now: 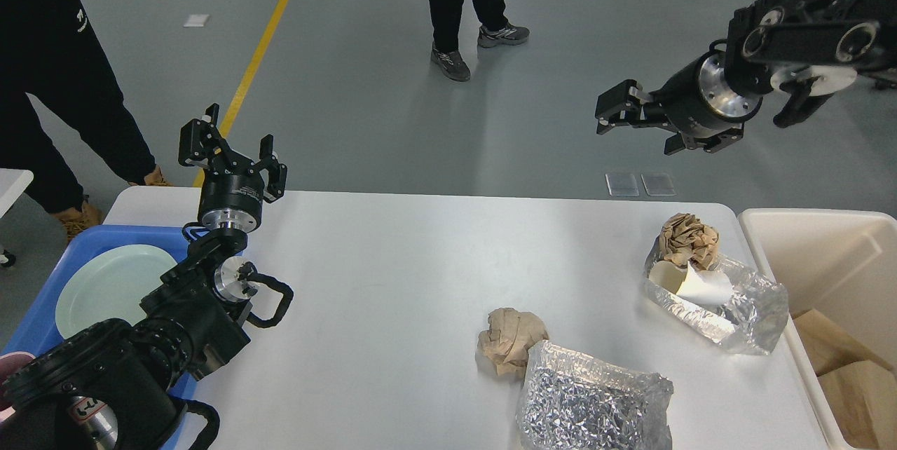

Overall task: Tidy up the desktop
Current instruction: 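Raise the right gripper up and away from the bin, then lower the right gripper onto the clear plastic bag and grip it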

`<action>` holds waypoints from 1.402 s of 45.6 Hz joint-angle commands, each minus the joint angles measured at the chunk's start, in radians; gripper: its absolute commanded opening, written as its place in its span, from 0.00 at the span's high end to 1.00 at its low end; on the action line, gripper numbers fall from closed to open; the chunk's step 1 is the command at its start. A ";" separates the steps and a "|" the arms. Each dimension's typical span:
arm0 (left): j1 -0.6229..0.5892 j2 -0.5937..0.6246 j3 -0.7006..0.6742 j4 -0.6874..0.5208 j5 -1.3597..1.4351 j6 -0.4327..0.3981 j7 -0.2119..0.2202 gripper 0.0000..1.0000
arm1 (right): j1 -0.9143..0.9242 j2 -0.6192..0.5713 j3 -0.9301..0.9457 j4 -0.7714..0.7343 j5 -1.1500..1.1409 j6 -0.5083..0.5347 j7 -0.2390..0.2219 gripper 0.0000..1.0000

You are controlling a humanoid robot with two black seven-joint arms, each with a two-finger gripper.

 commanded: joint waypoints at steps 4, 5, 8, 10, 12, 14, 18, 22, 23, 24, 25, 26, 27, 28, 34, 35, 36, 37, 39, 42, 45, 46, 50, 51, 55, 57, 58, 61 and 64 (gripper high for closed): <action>0.000 0.000 0.000 0.001 0.000 -0.001 0.000 0.04 | 0.176 -0.061 0.028 0.038 0.009 0.204 0.002 0.00; 0.000 0.000 0.000 -0.001 0.000 0.001 0.000 0.04 | 0.190 -0.069 0.029 0.038 0.009 0.224 0.002 0.00; 0.000 0.000 0.000 -0.001 0.000 -0.001 0.000 0.04 | 0.218 -0.079 0.029 0.038 0.009 0.267 0.002 0.00; 0.000 0.000 0.000 -0.001 0.000 0.001 0.000 0.04 | 0.227 -0.082 0.029 0.037 0.009 0.279 0.002 0.00; 0.000 0.000 0.000 0.001 0.000 0.001 0.000 0.04 | 0.230 -0.087 0.026 0.037 0.009 0.282 0.002 0.00; 0.000 0.000 0.000 0.001 0.000 -0.001 0.000 0.04 | 0.228 -0.092 0.022 0.037 0.009 0.282 0.000 0.00; 0.000 0.000 0.000 -0.001 0.000 -0.001 0.000 0.04 | 0.221 -0.095 -0.001 0.034 0.006 0.272 -0.001 0.00; 0.000 0.000 0.000 -0.001 0.000 0.001 0.000 0.04 | 0.135 -0.096 -0.063 0.020 0.000 0.230 -0.001 0.00; 0.000 0.000 0.000 -0.001 0.000 -0.001 0.000 0.04 | 0.102 -0.096 -0.075 0.011 -0.002 0.210 -0.001 0.00; -0.001 0.000 0.000 0.001 0.000 0.001 0.000 0.04 | 0.066 -0.096 -0.087 0.000 -0.002 0.189 -0.001 0.00; 0.000 0.000 0.000 0.001 0.000 -0.001 0.000 0.04 | 0.034 -0.096 -0.098 -0.012 -0.003 0.164 -0.003 0.00; 0.000 0.000 0.000 0.001 0.000 -0.001 0.000 0.04 | 0.000 -0.098 -0.110 -0.021 -0.005 0.137 -0.003 0.00; -0.001 0.000 0.000 0.001 0.000 0.001 0.000 0.04 | -0.030 -0.098 -0.124 -0.031 -0.006 0.109 -0.003 0.00; -0.001 0.000 0.000 -0.001 0.000 -0.001 0.000 0.04 | -0.063 -0.101 -0.138 -0.038 -0.008 0.080 -0.003 0.00; 0.000 0.000 0.000 -0.001 0.000 0.001 0.000 0.04 | -0.271 -0.125 -0.181 -0.070 -0.008 -0.081 -0.003 0.00; 0.000 0.000 0.000 -0.001 0.000 -0.001 0.000 0.04 | -0.297 -0.131 -0.181 -0.072 -0.008 -0.101 -0.003 0.00; 0.000 0.000 0.000 -0.001 0.000 -0.001 0.000 0.04 | -0.322 -0.138 -0.181 -0.075 -0.008 -0.121 -0.003 0.00; 0.000 0.000 0.000 0.001 0.000 0.001 0.000 0.04 | -0.345 -0.144 -0.178 -0.078 -0.008 -0.139 -0.003 0.00; -0.001 0.000 0.000 0.001 0.000 0.001 0.000 0.04 | -0.396 -0.154 -0.172 -0.089 -0.008 -0.173 -0.003 0.00; 0.000 0.000 0.000 -0.001 0.000 -0.001 0.000 0.04 | -0.469 -0.158 -0.158 -0.113 -0.005 -0.224 -0.003 0.00; -0.001 0.000 0.000 -0.001 0.000 -0.001 0.000 0.04 | -0.550 -0.156 -0.141 -0.152 -0.005 -0.274 -0.003 0.00; 0.000 0.000 0.000 -0.001 0.000 -0.001 0.000 0.04 | -0.577 -0.156 -0.133 -0.164 -0.003 -0.290 -0.003 0.00; 0.000 0.000 0.000 0.001 0.000 0.001 0.000 0.04 | -0.682 -0.156 -0.097 -0.207 -0.003 -0.344 -0.003 0.00; -0.001 0.000 0.000 -0.001 0.000 -0.001 0.000 0.04 | -0.707 -0.156 -0.086 -0.218 -0.003 -0.351 -0.003 0.00; -0.001 0.000 0.000 -0.001 0.000 -0.001 0.000 0.04 | -0.796 -0.154 -0.043 -0.270 -0.003 -0.373 -0.001 0.00; 0.000 0.000 0.000 -0.001 0.000 0.001 0.000 0.04 | -0.842 -0.151 -0.025 -0.297 -0.002 -0.379 -0.001 0.00; 0.000 0.000 0.000 -0.001 0.000 -0.001 0.000 0.04 | -0.862 -0.151 -0.015 -0.310 0.000 -0.382 -0.001 0.00; 0.000 0.000 0.000 -0.001 0.000 0.001 0.000 0.04 | -0.916 -0.150 0.002 -0.350 0.000 -0.396 -0.001 0.00; -0.001 0.000 0.000 -0.001 0.000 -0.001 0.000 0.04 | -0.950 -0.148 0.006 -0.385 0.000 -0.408 -0.001 0.00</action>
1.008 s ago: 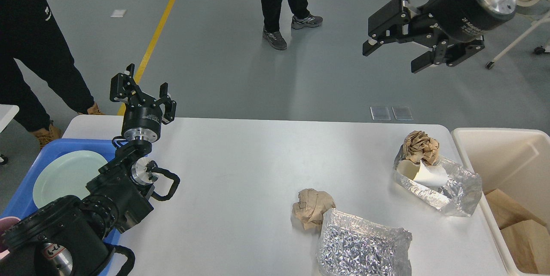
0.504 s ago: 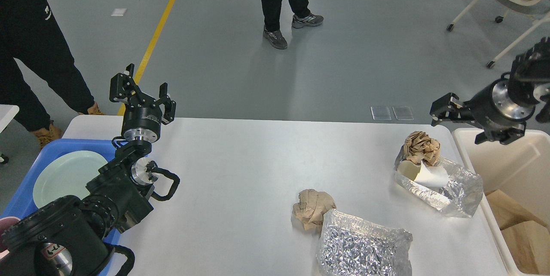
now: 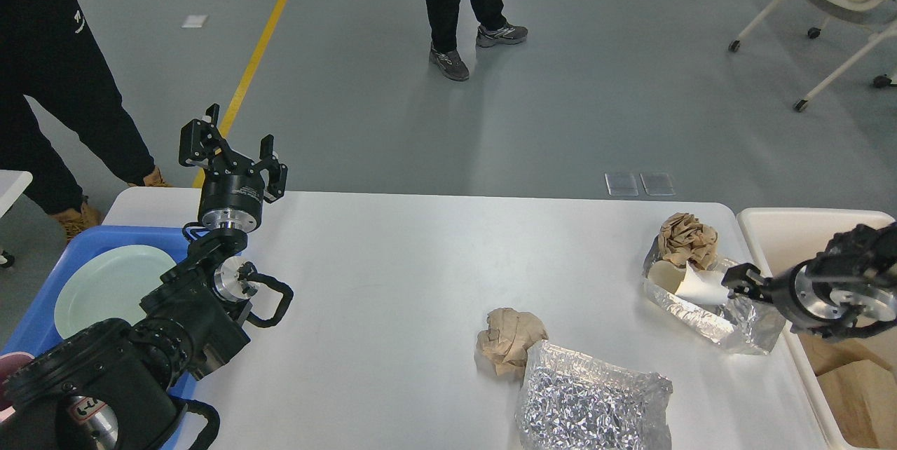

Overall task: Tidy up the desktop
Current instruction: 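Lower the right gripper onto the clear plastic bag and grip it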

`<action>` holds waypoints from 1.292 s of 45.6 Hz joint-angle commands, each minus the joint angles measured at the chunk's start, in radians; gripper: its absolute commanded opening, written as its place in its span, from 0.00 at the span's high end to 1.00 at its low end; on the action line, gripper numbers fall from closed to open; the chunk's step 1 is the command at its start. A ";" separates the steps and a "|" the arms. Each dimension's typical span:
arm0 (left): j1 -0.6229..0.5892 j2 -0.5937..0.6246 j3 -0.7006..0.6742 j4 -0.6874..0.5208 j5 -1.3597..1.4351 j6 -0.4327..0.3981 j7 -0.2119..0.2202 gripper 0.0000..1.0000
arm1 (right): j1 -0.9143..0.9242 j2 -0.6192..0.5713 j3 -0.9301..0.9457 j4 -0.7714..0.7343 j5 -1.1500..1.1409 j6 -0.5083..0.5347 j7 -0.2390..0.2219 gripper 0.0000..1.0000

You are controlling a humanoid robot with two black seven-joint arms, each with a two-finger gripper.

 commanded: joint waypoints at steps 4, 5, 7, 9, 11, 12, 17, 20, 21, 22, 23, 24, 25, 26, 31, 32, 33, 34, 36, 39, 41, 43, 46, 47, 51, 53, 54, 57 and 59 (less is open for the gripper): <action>0.000 0.000 0.000 0.001 0.000 0.000 0.000 0.04 | -0.103 0.006 0.022 -0.105 0.000 -0.027 0.000 0.00; -0.001 0.000 0.000 0.001 0.000 0.001 0.000 0.04 | -0.111 0.008 0.023 -0.117 0.000 -0.027 0.000 0.00; 0.000 0.000 0.000 0.000 0.000 0.000 0.000 0.04 | -0.134 0.009 0.025 -0.143 0.000 -0.029 0.000 0.00; 0.000 0.000 0.000 0.001 0.000 0.000 0.000 0.04 | -0.155 0.014 0.036 -0.175 0.002 -0.029 0.000 0.00; 0.000 0.000 0.000 0.000 0.000 0.001 0.000 0.04 | -0.181 0.021 0.053 -0.207 0.004 -0.030 0.000 0.00; 0.000 0.000 0.000 0.001 0.000 0.000 0.000 0.04 | -0.195 0.024 0.065 -0.224 0.004 -0.030 0.000 0.00; -0.001 0.000 0.000 0.001 0.000 0.000 0.000 0.04 | -0.261 0.035 0.125 -0.295 0.004 -0.032 0.000 0.00; 0.000 0.000 0.000 0.000 0.000 0.000 0.000 0.04 | -0.280 0.047 0.146 -0.319 0.004 -0.038 0.000 0.01; 0.000 0.000 0.000 0.000 0.000 0.000 0.000 0.04 | -0.286 0.052 0.152 -0.327 0.004 -0.041 0.000 0.01; 0.000 0.000 0.000 0.000 0.000 0.001 0.000 0.04 | -0.290 0.055 0.155 -0.333 0.004 -0.047 0.002 0.01; -0.001 0.000 0.000 0.000 0.000 0.000 0.000 0.04 | -0.298 0.058 0.160 -0.338 0.004 -0.055 0.002 0.01; 0.000 0.000 0.000 0.000 0.000 0.000 0.000 0.04 | -0.306 0.061 0.160 -0.346 0.004 -0.062 0.000 0.01; 0.000 0.000 0.000 0.000 0.000 0.000 0.000 0.04 | -0.313 0.064 0.160 -0.352 0.004 -0.070 0.002 0.02; 0.000 0.000 0.000 0.001 0.000 0.000 0.000 0.04 | -0.323 0.070 0.162 -0.359 0.004 -0.078 0.002 0.02; 0.000 0.000 0.000 0.000 0.000 0.001 0.000 0.04 | -0.358 0.097 0.160 -0.395 0.002 -0.096 0.003 0.07; 0.000 0.000 0.000 0.000 0.000 0.001 0.000 0.04 | -0.364 0.098 0.160 -0.401 0.000 -0.096 0.003 0.09; 0.000 0.000 0.000 0.000 0.000 0.000 0.000 0.04 | -0.370 0.100 0.160 -0.405 0.000 -0.096 0.003 0.12; 0.000 0.000 0.000 0.001 0.000 0.001 0.000 0.04 | -0.373 0.103 0.158 -0.410 -0.004 -0.098 0.003 0.15; 0.000 0.000 0.000 0.000 0.000 0.000 0.000 0.04 | -0.379 0.107 0.158 -0.412 -0.007 -0.096 0.005 0.22; -0.001 0.000 0.000 0.001 0.000 0.000 0.000 0.04 | -0.381 0.112 0.152 -0.412 -0.009 -0.096 0.005 0.31; -0.001 0.000 0.000 0.000 0.000 0.001 0.000 0.04 | -0.381 0.112 0.148 -0.410 -0.010 -0.096 0.005 0.44; 0.000 0.000 0.000 0.000 0.000 0.000 0.000 0.04 | -0.381 0.113 0.145 -0.409 -0.010 -0.096 0.003 0.57; 0.000 0.000 0.000 0.000 0.000 0.000 0.000 0.04 | -0.379 0.123 0.143 -0.407 -0.010 -0.096 0.003 0.73; -0.001 0.000 0.000 0.001 0.000 0.000 0.000 0.04 | -0.378 0.124 0.143 -0.407 -0.010 -0.096 0.003 0.78; 0.000 0.000 0.000 0.000 0.000 0.000 0.000 0.04 | -0.375 0.123 0.145 -0.407 -0.010 -0.096 0.003 0.96; -0.001 0.000 0.000 0.000 0.000 0.000 0.000 0.04 | -0.375 0.123 0.145 -0.407 -0.010 -0.096 0.005 1.00; 0.000 0.000 0.000 0.000 0.000 0.001 0.000 0.04 | -0.373 0.123 0.145 -0.407 -0.010 -0.096 0.005 1.00; 0.000 0.000 0.000 0.000 0.000 0.000 0.000 0.04 | -0.366 0.124 0.158 -0.404 -0.009 -0.095 0.011 1.00; 0.000 0.000 0.000 0.001 0.000 0.000 0.000 0.04 | -0.358 0.124 0.158 -0.399 -0.009 -0.093 0.014 1.00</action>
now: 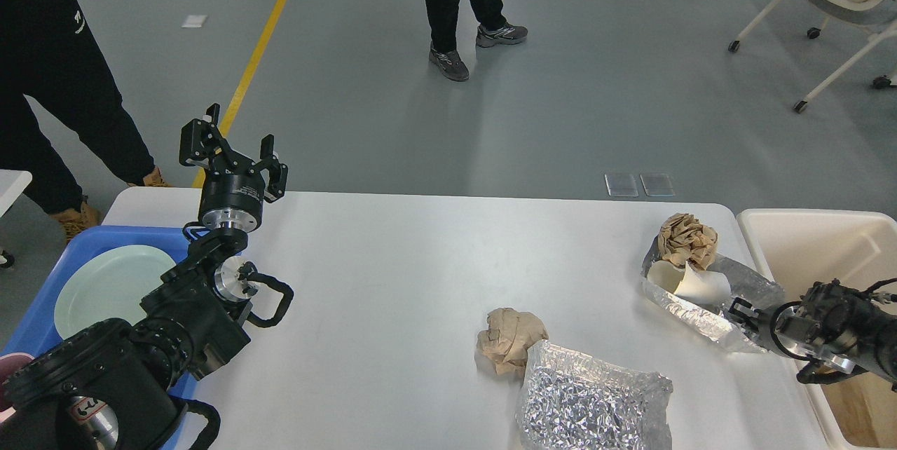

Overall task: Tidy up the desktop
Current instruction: 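Lower the right gripper onto the clear plastic bag and grip it, then lift the clear plastic bag with its contents over the bin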

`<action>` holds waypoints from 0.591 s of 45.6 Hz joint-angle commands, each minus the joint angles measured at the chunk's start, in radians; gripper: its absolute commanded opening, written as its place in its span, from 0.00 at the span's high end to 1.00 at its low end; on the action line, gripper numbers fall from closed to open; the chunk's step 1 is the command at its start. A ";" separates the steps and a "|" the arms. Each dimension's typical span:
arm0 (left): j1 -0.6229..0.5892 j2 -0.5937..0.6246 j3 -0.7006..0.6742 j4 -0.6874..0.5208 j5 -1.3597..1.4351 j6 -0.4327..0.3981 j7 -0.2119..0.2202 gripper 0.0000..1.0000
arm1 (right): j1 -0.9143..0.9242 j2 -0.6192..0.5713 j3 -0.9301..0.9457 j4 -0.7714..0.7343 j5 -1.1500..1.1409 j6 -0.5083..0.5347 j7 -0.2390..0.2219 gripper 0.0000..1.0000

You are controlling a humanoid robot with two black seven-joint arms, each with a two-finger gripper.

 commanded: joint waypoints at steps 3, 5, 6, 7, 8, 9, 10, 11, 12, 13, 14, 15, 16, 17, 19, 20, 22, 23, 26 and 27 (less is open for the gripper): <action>0.001 0.000 0.000 0.000 0.000 0.001 0.000 0.04 | 0.019 0.003 0.013 0.010 0.001 0.003 0.010 1.00; 0.001 0.000 0.000 0.000 0.000 0.000 0.000 0.04 | 0.036 0.003 0.016 0.014 0.003 0.005 0.010 1.00; 0.001 0.000 0.000 0.000 0.000 0.000 0.000 0.04 | 0.045 0.003 0.019 0.019 0.003 0.006 0.010 1.00; 0.001 0.000 0.000 0.000 0.000 0.001 0.000 0.04 | 0.054 0.003 0.019 0.024 0.003 0.008 0.010 1.00; -0.001 0.000 0.000 0.000 0.000 0.000 0.000 0.04 | 0.062 0.003 0.020 0.030 0.003 0.009 0.010 1.00; 0.001 0.000 0.000 0.000 0.000 0.001 0.000 0.04 | 0.070 0.003 0.019 0.036 0.003 0.009 0.010 1.00; 0.001 0.000 0.000 0.001 0.000 0.001 0.000 0.04 | 0.077 0.001 0.019 0.042 0.003 0.011 0.010 1.00; 0.001 0.000 0.000 0.000 0.000 0.000 0.000 0.04 | 0.087 0.001 0.019 0.051 0.003 0.011 0.010 1.00; -0.001 0.000 0.000 0.000 0.000 0.001 0.000 0.04 | 0.103 -0.003 0.019 0.065 0.003 0.012 0.010 1.00; 0.001 0.000 0.000 0.001 0.000 0.000 0.000 0.04 | 0.116 -0.005 0.019 0.076 0.001 0.014 0.010 1.00; -0.001 0.000 0.000 0.001 0.000 0.001 0.000 0.04 | 0.130 -0.007 0.019 0.088 0.001 0.015 0.010 1.00; 0.001 0.000 0.000 0.000 0.000 0.000 0.000 0.04 | 0.143 -0.010 0.019 0.102 0.001 0.015 0.010 1.00; 0.001 0.000 0.000 0.000 0.000 0.001 0.000 0.04 | 0.157 -0.013 0.019 0.115 0.001 0.015 0.010 1.00; 0.001 0.000 0.000 0.000 0.000 0.000 0.000 0.04 | 0.174 -0.016 0.019 0.131 0.001 0.017 0.010 1.00; -0.001 0.000 0.000 0.000 0.000 0.000 0.000 0.04 | 0.209 -0.030 0.019 0.169 0.001 0.017 0.010 1.00; 0.001 0.000 0.000 0.000 0.000 0.001 0.000 0.04 | 0.231 -0.039 0.019 0.189 0.001 0.020 0.010 1.00; 0.001 0.000 0.000 0.000 0.000 0.001 0.000 0.04 | 0.275 -0.060 0.019 0.235 0.001 0.029 0.010 1.00; 0.001 0.000 0.000 0.000 0.000 0.000 0.000 0.04 | 0.300 -0.071 0.019 0.258 0.001 0.037 0.010 1.00; 0.001 0.000 0.000 0.000 0.000 0.000 0.000 0.04 | 0.383 -0.103 0.020 0.329 0.001 0.061 0.010 1.00; 0.001 0.000 0.000 0.000 0.000 0.001 0.000 0.04 | 0.412 -0.115 0.020 0.352 0.000 0.071 0.010 1.00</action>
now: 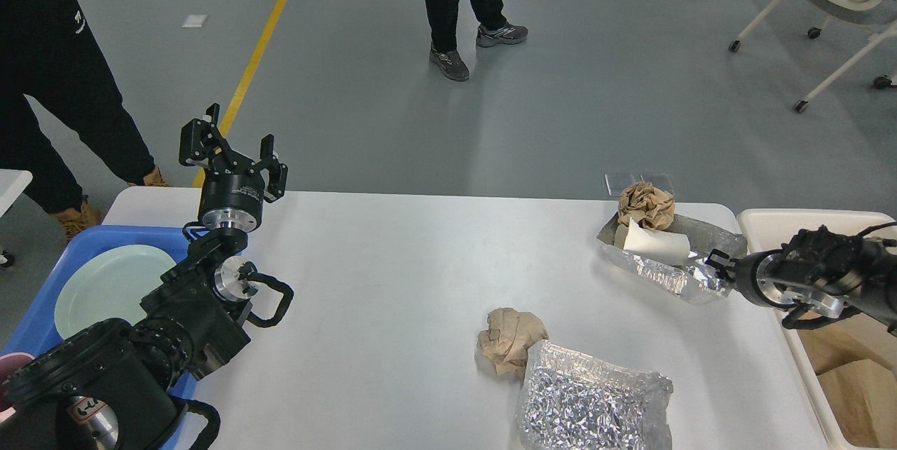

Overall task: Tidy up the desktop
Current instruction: 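Lift the clear plastic bag with its contents over the bin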

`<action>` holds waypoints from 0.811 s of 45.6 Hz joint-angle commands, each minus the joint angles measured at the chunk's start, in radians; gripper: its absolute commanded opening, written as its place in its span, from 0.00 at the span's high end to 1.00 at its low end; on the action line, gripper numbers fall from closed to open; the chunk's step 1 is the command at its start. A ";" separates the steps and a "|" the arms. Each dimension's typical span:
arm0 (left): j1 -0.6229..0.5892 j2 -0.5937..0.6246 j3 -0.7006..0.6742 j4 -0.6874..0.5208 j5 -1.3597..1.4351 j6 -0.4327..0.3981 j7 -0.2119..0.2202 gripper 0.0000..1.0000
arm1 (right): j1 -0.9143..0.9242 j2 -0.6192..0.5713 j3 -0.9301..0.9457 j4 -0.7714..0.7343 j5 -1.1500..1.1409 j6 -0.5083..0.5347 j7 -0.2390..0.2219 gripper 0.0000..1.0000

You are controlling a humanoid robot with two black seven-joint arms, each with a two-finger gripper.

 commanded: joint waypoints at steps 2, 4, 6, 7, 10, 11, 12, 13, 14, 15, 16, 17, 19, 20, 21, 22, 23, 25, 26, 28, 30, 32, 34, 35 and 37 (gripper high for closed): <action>0.001 0.000 0.000 0.000 0.000 -0.001 0.000 0.04 | 0.182 -0.074 0.001 0.156 -0.001 0.054 0.000 1.00; -0.001 0.000 0.000 0.000 0.000 -0.001 0.000 0.04 | 0.232 -0.096 0.001 0.194 0.000 0.065 0.000 1.00; 0.001 0.000 0.000 0.000 0.000 -0.001 0.000 0.04 | 0.278 -0.112 0.001 0.225 -0.001 0.068 0.000 1.00; 0.001 0.000 0.000 0.001 0.000 -0.001 0.000 0.04 | 0.300 -0.122 0.001 0.240 -0.001 0.069 0.000 1.00; 0.001 0.000 0.000 0.001 0.000 -0.001 0.000 0.04 | 0.360 -0.149 0.001 0.281 -0.001 0.073 0.000 1.00; -0.001 0.000 0.000 0.000 0.000 -0.001 0.000 0.04 | 0.380 -0.157 0.001 0.292 -0.001 0.077 0.000 1.00; -0.001 0.000 0.000 0.000 0.000 -0.001 0.000 0.04 | 0.398 -0.166 0.001 0.303 -0.001 0.085 0.000 1.00; 0.000 0.000 0.000 0.000 0.000 -0.001 0.000 0.04 | 0.415 -0.174 0.001 0.312 -0.001 0.091 0.000 1.00; 0.001 0.000 0.000 0.000 0.000 0.000 0.000 0.04 | 0.432 -0.181 0.003 0.320 -0.001 0.100 0.000 1.00; 0.001 0.000 0.000 0.000 0.000 0.000 0.000 0.04 | 0.450 -0.188 0.003 0.326 0.000 0.108 0.000 1.00; 0.001 0.000 0.000 0.001 0.000 0.000 0.000 0.04 | 0.473 -0.198 0.003 0.335 0.000 0.120 0.000 1.00; 0.001 0.000 0.000 0.000 0.000 -0.001 0.000 0.04 | 0.490 -0.206 0.004 0.340 0.000 0.129 0.000 1.00; 0.001 0.000 0.000 0.000 0.000 -0.001 0.000 0.04 | 0.527 -0.226 0.009 0.349 0.000 0.149 0.000 1.00; -0.001 0.000 0.000 0.001 0.000 -0.001 0.000 0.04 | 0.542 -0.235 0.012 0.354 0.000 0.161 0.000 1.00; 0.000 0.000 0.000 0.001 0.000 -0.001 0.000 0.04 | 0.559 -0.243 0.015 0.355 0.000 0.172 0.000 1.00; 0.001 0.000 0.000 0.000 0.000 0.000 0.000 0.04 | 0.576 -0.250 0.017 0.355 0.000 0.186 0.000 1.00; 0.001 0.000 0.000 0.000 0.000 -0.001 0.000 0.04 | 0.590 -0.257 0.018 0.355 0.000 0.200 0.000 1.00; 0.001 0.000 0.000 0.001 0.000 0.000 0.000 0.04 | 0.620 -0.270 0.024 0.355 0.000 0.226 0.000 1.00; 0.001 0.000 0.000 0.000 0.000 -0.001 0.000 0.04 | 0.634 -0.278 0.027 0.355 0.000 0.237 0.000 1.00; 0.001 0.000 0.000 0.000 0.000 0.000 0.000 0.04 | 0.657 -0.290 0.032 0.355 0.000 0.257 -0.002 1.00; 0.001 0.000 0.000 0.000 0.000 -0.001 0.000 0.04 | 0.677 -0.301 0.035 0.355 0.000 0.269 -0.002 1.00; -0.001 0.000 0.000 0.000 0.000 -0.001 0.000 0.04 | 0.693 -0.309 0.034 0.355 0.000 0.277 -0.002 1.00; 0.001 0.000 0.000 0.000 0.000 -0.001 0.000 0.04 | 0.699 -0.310 0.032 0.354 0.000 0.278 -0.002 1.00; -0.001 0.000 0.000 0.000 0.000 0.000 0.000 0.04 | 0.699 -0.312 0.032 0.352 0.000 0.280 -0.002 1.00; 0.001 0.000 0.000 0.000 0.000 0.000 0.000 0.04 | 0.699 -0.320 0.031 0.349 0.000 0.280 -0.002 1.00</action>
